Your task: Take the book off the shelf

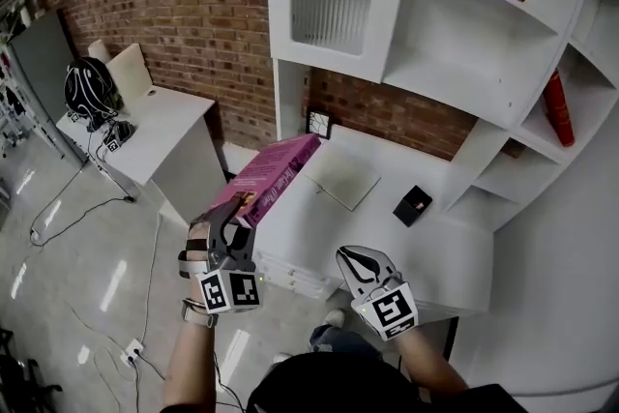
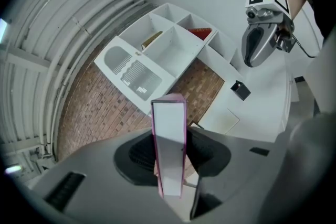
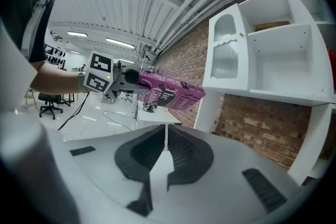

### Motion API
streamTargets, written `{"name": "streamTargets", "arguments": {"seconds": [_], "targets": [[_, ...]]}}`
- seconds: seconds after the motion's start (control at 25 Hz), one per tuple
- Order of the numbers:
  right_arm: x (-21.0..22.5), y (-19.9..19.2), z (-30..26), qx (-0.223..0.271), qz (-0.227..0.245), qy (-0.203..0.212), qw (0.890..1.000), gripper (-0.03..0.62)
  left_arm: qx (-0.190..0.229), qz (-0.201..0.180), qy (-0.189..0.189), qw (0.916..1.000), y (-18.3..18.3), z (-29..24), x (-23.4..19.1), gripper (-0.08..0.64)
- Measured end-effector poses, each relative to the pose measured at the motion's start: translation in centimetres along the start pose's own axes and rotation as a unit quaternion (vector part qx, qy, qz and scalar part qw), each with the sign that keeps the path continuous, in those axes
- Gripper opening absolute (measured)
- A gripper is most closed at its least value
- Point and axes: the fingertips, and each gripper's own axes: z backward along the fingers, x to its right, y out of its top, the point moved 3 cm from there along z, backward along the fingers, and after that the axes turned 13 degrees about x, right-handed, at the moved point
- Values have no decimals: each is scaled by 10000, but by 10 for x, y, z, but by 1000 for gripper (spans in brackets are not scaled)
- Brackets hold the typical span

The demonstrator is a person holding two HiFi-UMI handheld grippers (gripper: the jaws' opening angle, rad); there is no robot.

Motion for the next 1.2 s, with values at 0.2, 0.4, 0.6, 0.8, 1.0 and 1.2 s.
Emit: {"name": "streamTargets", "arguments": {"seconds": [0.2,0.4,0.6,0.8,1.0,1.2], "targets": [[-34,3,-23,99,-49,516,9986,26,-373,265,279,9986,-25,47,-3,144],[-66,5,-51,207,-93,1015,9946,26,-789,555,616,9934,-50,92,-13,144],[-102,11,-78,292,-106,1549,9874,26,-1119,940,1130,9828,-70,141,-24,144],[-140,19,-108,431,-153,2069,9773,26,-1427,1309,1528,9691,-88,189,-30,144],[-179,30,-129,577,-195,2557,9648,26,-1608,1645,1960,9532,-98,237,-31,144],[-218,39,-147,731,-331,3003,9505,26,-1799,2054,2398,9316,-103,281,-34,143]]}}
